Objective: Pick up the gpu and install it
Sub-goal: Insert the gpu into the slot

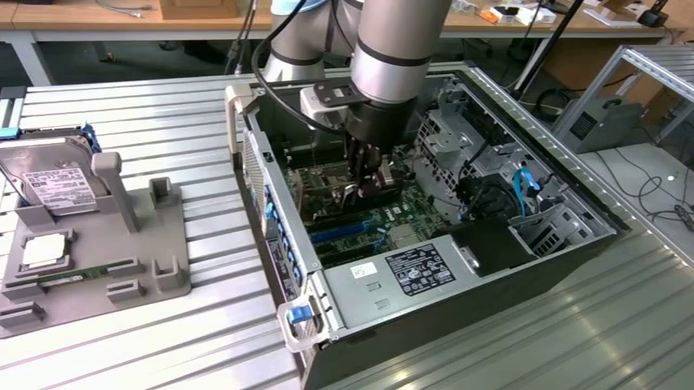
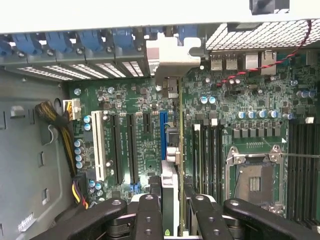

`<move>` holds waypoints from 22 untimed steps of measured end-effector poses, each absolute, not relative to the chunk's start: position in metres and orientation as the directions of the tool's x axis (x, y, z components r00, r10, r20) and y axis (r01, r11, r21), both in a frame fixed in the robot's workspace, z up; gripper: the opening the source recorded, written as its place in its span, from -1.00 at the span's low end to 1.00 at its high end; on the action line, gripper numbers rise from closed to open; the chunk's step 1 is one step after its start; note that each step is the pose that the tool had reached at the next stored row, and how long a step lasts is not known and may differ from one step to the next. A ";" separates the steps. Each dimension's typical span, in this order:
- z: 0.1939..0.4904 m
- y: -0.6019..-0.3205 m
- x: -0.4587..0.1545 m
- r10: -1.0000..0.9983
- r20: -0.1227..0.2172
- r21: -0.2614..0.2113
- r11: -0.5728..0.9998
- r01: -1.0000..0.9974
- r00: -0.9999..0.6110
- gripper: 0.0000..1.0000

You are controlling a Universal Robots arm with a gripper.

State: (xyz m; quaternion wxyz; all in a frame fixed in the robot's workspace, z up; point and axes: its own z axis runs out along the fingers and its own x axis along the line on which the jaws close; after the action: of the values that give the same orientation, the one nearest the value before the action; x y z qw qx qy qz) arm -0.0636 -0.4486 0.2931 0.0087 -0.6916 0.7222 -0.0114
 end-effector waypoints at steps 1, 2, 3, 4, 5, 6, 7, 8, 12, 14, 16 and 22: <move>0.292 -0.449 -0.065 -0.999 0.003 -0.028 0.043 -0.999 -0.044 -0.47; 0.291 -0.449 -0.066 -0.999 0.003 -0.028 0.044 -0.999 -0.044 -0.47; 0.290 -0.449 -0.066 -0.999 0.003 -0.028 0.044 -0.999 -0.044 -0.47; 0.288 -0.449 -0.067 -0.999 0.003 -0.028 0.044 -0.999 -0.044 -0.47; 0.287 -0.450 -0.067 -0.999 0.003 -0.028 0.044 -0.999 -0.044 -0.47; 0.285 -0.451 -0.068 -0.999 0.003 -0.028 0.044 -0.999 -0.044 -0.47; 0.285 -0.451 -0.068 -0.999 0.003 -0.028 0.044 -0.999 -0.044 -0.47; 0.285 -0.451 -0.068 -0.999 0.003 -0.028 0.044 -0.999 -0.044 -0.47; 0.283 -0.454 -0.068 -0.999 0.005 -0.029 0.044 -0.999 -0.044 -0.47; 0.283 -0.455 -0.069 -0.999 0.005 -0.029 0.044 -0.999 -0.044 -0.47; 0.282 -0.457 -0.069 -0.999 0.006 -0.029 0.044 -0.999 -0.044 -0.47; 0.279 -0.457 -0.073 -0.999 0.006 -0.028 0.052 -0.998 -0.052 -0.47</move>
State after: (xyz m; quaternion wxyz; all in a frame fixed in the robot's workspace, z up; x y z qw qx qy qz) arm -0.0733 -0.4571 0.2788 0.0078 -0.6884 0.7252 -0.0122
